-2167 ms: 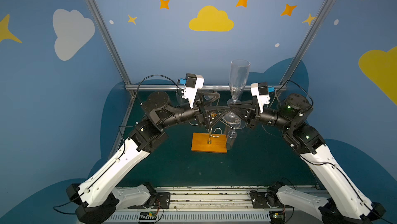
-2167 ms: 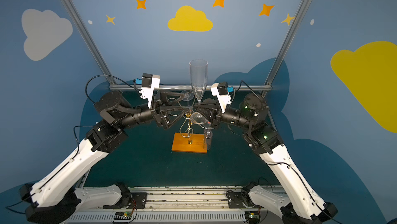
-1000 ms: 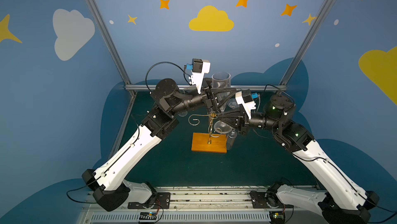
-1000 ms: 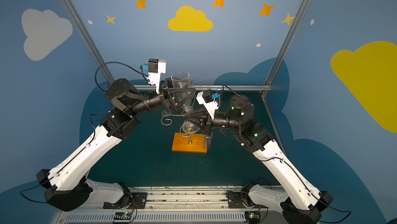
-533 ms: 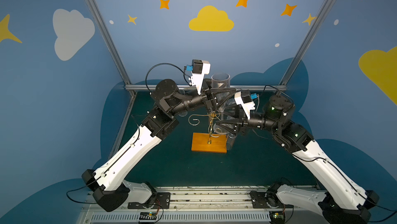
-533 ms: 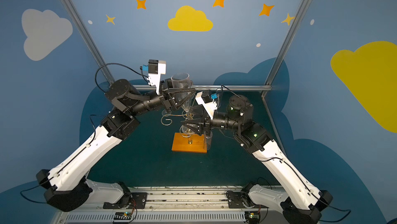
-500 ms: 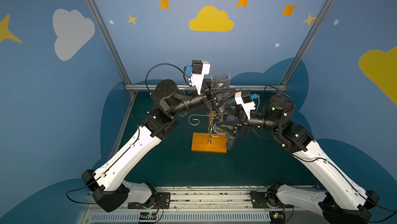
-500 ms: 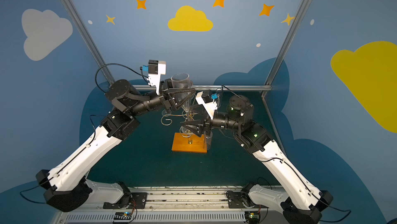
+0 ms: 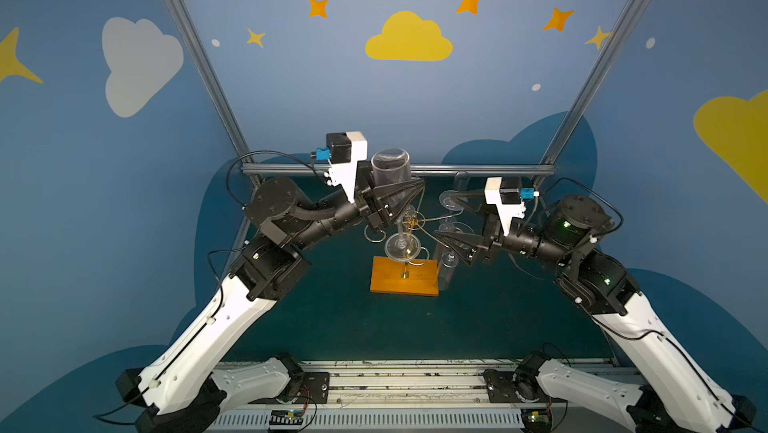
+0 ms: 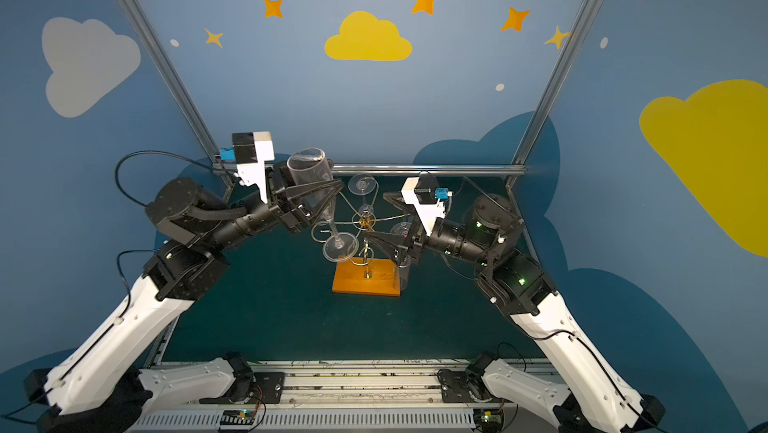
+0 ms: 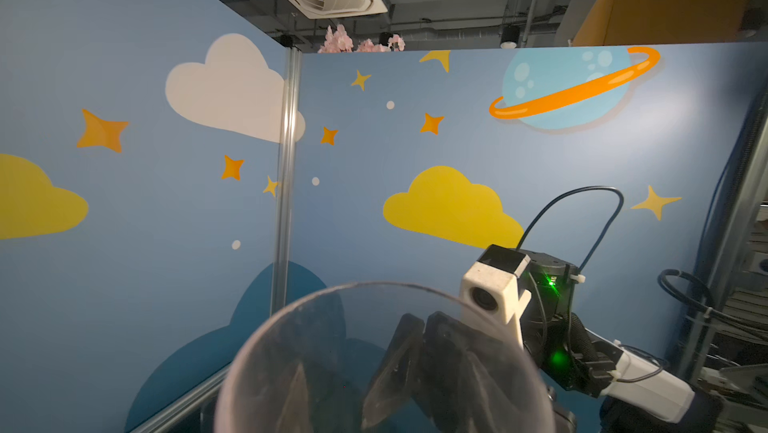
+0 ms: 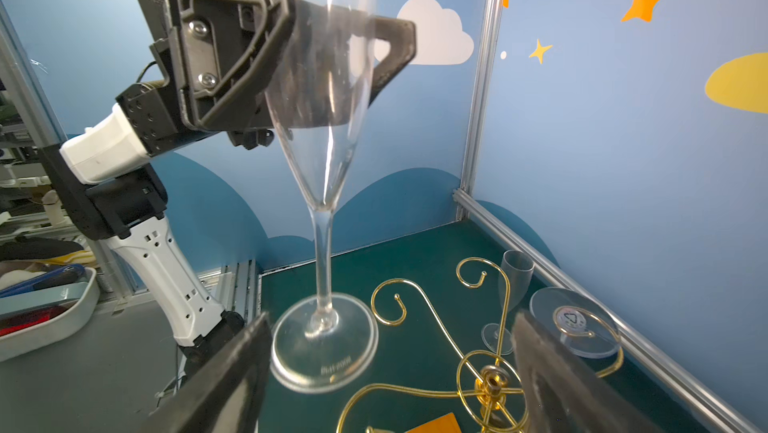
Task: Take the wine glass off the wine glass rack
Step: 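Carry the glass toward the far wall with the left gripper while the right draws back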
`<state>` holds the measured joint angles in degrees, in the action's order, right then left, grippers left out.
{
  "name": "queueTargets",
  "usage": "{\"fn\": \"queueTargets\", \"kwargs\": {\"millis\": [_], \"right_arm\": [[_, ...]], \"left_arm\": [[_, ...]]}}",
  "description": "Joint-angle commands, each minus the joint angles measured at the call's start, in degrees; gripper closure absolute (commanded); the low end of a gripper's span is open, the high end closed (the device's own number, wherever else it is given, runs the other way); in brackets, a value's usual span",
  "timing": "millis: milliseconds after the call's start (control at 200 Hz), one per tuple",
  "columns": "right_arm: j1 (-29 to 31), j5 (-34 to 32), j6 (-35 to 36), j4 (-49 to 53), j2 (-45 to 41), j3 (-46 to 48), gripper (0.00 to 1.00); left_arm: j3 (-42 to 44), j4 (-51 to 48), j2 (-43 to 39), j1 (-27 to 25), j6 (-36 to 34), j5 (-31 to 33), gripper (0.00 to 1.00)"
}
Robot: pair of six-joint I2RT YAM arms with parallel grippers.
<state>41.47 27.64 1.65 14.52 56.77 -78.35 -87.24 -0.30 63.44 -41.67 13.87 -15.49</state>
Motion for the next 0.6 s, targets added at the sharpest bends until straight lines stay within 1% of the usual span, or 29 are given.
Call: {"fn": "queueTargets", "kwargs": {"millis": [0,160,235,415,491,596], "right_arm": [[0.18,-2.37,2.06,0.57,-1.67,1.29,0.11],[0.19,-4.64,3.14,1.34,-3.77,2.98,0.11],[0.18,-6.15,3.44,1.75,-4.87,4.18,0.11],[0.01,-9.89,3.53,1.93,-8.09,7.59,0.1],[-0.07,-11.39,3.89,2.48,-9.31,8.42,0.1],[-0.21,-13.51,4.32,3.89,-10.71,9.1,0.1]], "left_arm": [[1.39,-1.42,-4.11,0.1,-8.0,7.92,0.58],[5.81,-3.78,-10.26,0.1,-16.37,16.38,0.58],[9.16,-3.31,-13.35,0.1,-20.06,21.06,0.58],[20.89,5.86,-19.01,0.13,-25.76,33.72,0.57],[24.79,9.34,-19.96,0.34,-28.2,36.65,0.57],[28.6,12.31,-20.03,1.25,-29.12,39.74,0.57]]}}
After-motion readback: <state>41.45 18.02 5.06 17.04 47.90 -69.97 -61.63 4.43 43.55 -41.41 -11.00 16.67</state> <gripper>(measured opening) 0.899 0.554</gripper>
